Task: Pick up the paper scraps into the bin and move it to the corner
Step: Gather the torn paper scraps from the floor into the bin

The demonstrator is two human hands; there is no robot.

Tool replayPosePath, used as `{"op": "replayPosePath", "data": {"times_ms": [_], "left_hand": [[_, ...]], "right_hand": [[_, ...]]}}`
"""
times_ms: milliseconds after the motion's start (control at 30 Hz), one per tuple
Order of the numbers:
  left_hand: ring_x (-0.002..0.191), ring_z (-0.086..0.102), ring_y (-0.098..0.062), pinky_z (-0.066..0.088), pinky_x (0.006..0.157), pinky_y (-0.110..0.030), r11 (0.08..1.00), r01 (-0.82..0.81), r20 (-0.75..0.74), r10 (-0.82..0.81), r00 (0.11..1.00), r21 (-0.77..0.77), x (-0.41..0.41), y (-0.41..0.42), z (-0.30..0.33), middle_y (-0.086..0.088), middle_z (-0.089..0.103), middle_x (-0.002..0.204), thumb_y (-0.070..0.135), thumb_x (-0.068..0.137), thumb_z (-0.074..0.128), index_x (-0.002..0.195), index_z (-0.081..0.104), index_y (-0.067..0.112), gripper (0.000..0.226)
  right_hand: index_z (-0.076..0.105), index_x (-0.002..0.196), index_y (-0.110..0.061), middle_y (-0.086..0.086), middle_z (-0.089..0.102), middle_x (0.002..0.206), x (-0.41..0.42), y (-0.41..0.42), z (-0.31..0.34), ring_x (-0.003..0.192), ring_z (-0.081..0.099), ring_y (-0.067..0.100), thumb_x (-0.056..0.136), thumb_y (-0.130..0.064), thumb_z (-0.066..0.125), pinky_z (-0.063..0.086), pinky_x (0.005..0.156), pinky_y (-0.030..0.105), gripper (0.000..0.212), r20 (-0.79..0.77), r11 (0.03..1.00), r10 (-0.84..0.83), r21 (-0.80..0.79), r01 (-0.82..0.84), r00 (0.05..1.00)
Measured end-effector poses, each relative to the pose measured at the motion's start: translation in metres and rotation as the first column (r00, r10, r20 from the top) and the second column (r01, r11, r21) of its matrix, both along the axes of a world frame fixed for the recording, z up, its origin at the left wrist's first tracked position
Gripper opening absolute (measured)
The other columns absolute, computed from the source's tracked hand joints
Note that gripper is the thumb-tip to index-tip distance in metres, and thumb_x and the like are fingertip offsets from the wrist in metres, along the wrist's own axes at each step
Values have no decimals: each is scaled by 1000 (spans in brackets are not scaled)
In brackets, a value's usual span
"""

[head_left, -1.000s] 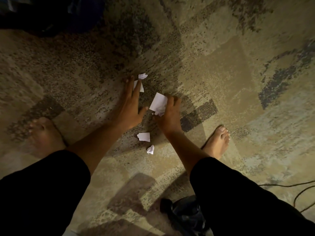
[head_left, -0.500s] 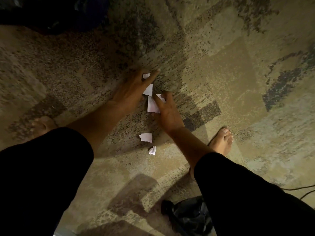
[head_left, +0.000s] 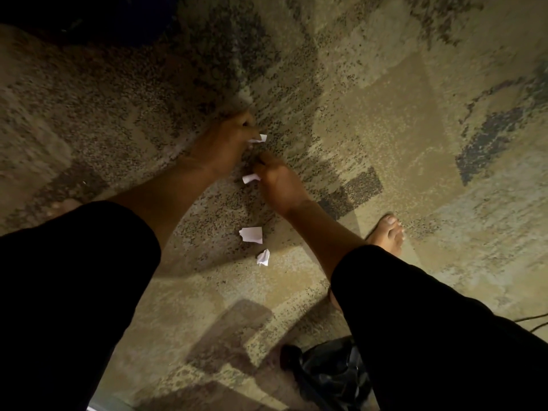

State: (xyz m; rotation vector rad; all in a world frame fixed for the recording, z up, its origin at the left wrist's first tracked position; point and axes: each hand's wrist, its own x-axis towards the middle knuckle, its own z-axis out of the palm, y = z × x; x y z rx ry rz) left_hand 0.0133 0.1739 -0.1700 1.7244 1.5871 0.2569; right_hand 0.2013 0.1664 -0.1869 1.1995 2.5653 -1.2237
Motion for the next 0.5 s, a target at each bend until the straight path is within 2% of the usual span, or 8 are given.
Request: {"op": "replayPosePath", "data": {"times_ms": [133, 267, 333, 400, 467, 500], "left_hand": [[102, 72, -34, 59, 88, -38, 985, -167, 87, 169, 982, -33, 1, -8, 6, -16, 71, 118, -9, 92, 70, 125, 78, 7, 37], [93, 65, -17, 53, 83, -19, 938, -337, 169, 346, 923, -77, 1, -24, 25, -9, 68, 112, -6, 93, 72, 123, 78, 4, 33], [90, 63, -15, 53, 82, -12, 889, -440, 182, 456, 871, -125, 0, -34, 41, -7, 64, 113, -8, 93, 73, 123, 77, 0, 31], [88, 65, -21, 48, 79, -1, 847, -516, 184, 532, 826, -132, 0, -44, 60, -14, 65, 116, -9, 91, 76, 120, 77, -4, 30], [88, 69, -26, 54, 77, -6, 814, -568, 200, 581, 789, -125, -5, -52, 84, -15, 67, 120, -5, 90, 79, 118, 77, -5, 28], [89, 71, -27, 60, 78, -17, 801, -586, 211, 597, 774, -117, -9, -55, 97, -12, 68, 120, -2, 90, 81, 117, 78, -3, 28]], "right_hand": [[77, 81, 4, 24, 73, 90, 12, 5, 7, 67, 71, 36, 79, 10, 73, 53, 56, 33, 7, -5, 993, -115, 38, 115, 993], [78, 82, -2, 17, 70, 85, 27, 12, 24, 63, 55, 17, 83, 5, 77, 46, 56, 30, 7, 28, 969, -245, 44, 244, 969], [79, 83, -3, 17, 71, 84, 30, 18, 37, 63, 60, 23, 81, 3, 79, 50, 57, 32, 6, 37, 947, -322, 30, 321, 946], [81, 86, -4, 14, 73, 84, 29, 26, 53, 66, 64, 23, 77, 0, 81, 51, 62, 29, 10, 47, 909, -417, 13, 416, 908], [84, 92, -7, 11, 75, 83, 23, 34, 74, 69, 62, 17, 76, -1, 84, 44, 63, 20, 17, 15, 881, -472, 20, 472, 881], [85, 96, -8, 9, 76, 84, 16, 39, 87, 70, 63, 16, 77, -3, 85, 45, 65, 21, 20, 0, 863, -504, 3, 504, 863]]}}
